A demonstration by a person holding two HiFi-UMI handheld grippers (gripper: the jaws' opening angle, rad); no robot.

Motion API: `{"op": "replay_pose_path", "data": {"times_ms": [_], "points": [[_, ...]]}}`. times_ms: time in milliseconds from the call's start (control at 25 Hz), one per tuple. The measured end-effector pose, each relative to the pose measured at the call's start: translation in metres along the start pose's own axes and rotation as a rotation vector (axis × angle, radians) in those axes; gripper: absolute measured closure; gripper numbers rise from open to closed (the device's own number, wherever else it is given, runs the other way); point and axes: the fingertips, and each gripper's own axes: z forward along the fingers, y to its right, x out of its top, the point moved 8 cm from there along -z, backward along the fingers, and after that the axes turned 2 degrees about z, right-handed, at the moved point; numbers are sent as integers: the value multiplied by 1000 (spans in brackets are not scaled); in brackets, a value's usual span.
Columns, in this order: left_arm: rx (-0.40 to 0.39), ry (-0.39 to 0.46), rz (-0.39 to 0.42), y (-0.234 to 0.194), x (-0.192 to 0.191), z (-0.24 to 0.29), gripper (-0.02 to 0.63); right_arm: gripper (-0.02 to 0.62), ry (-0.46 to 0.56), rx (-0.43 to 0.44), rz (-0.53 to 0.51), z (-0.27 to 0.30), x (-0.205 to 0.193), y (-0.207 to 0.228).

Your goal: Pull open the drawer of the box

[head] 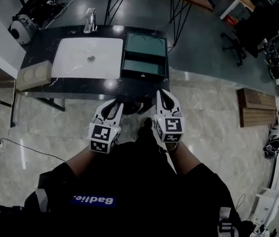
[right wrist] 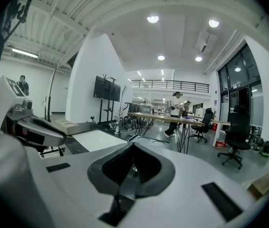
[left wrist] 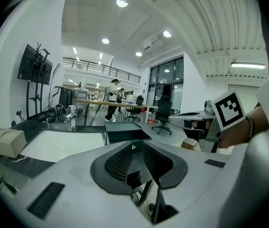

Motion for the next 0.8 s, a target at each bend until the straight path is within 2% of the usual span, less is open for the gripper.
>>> {"op": "replay_pose_path", "data": {"times_ms": [200, 440, 560, 800], "points": [[-21, 46, 45, 9, 17, -14, 535, 595, 20, 35, 19, -28, 9, -20], [-32, 100, 103, 30, 45, -28, 535, 595, 55, 122, 30, -49, 18, -30], [-26, 117, 124, 47, 59, -30, 535, 595, 90, 174, 63, -65, 27, -20], [-15, 147, 128, 97, 81, -29, 535, 595, 130, 225, 114, -107, 41, 14]]}}
